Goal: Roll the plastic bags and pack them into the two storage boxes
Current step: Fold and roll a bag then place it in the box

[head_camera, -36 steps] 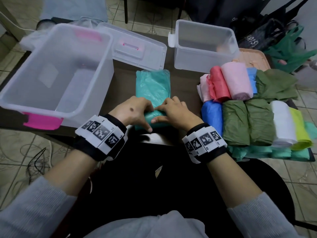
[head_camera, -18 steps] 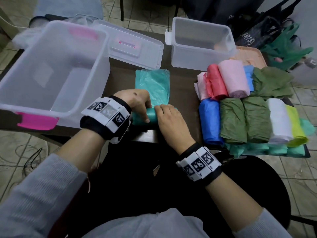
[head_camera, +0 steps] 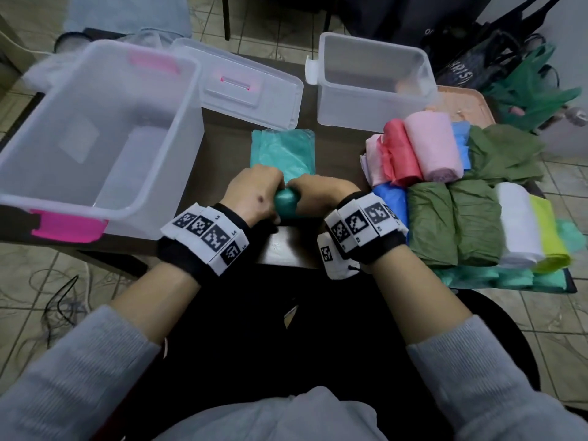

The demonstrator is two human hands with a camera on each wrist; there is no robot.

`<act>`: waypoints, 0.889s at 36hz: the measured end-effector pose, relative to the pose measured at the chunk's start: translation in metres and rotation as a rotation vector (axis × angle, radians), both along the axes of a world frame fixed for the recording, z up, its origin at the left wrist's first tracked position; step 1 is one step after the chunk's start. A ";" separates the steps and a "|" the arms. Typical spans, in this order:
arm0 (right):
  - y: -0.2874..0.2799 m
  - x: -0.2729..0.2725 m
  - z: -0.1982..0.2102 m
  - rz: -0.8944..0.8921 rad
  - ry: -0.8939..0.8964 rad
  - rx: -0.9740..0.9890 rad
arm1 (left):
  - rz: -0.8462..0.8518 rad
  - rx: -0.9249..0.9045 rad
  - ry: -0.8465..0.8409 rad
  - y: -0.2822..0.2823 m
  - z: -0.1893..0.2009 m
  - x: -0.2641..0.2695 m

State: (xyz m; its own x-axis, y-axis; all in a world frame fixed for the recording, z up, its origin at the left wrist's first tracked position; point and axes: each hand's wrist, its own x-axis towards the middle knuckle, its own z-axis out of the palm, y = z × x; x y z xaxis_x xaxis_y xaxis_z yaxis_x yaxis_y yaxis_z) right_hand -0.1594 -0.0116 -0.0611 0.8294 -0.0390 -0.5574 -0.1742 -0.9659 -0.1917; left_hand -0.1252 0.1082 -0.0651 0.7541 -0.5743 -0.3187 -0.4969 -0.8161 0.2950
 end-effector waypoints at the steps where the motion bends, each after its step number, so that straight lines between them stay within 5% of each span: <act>1: 0.000 0.000 -0.001 -0.020 -0.006 0.024 | 0.010 -0.004 0.007 0.000 0.000 0.001; 10: -0.007 -0.020 -0.018 -0.076 -0.347 0.098 | 0.047 0.053 0.145 -0.011 0.013 0.021; 20: -0.008 -0.049 -0.015 -0.037 -0.271 0.128 | -0.069 0.227 0.288 -0.013 0.011 0.020; 25: 0.009 -0.064 -0.012 0.015 -0.481 0.077 | -0.109 0.255 0.301 -0.018 0.013 0.022; 32: 0.029 -0.074 -0.024 0.061 -0.501 -0.087 | -0.101 0.253 0.370 -0.016 0.013 0.033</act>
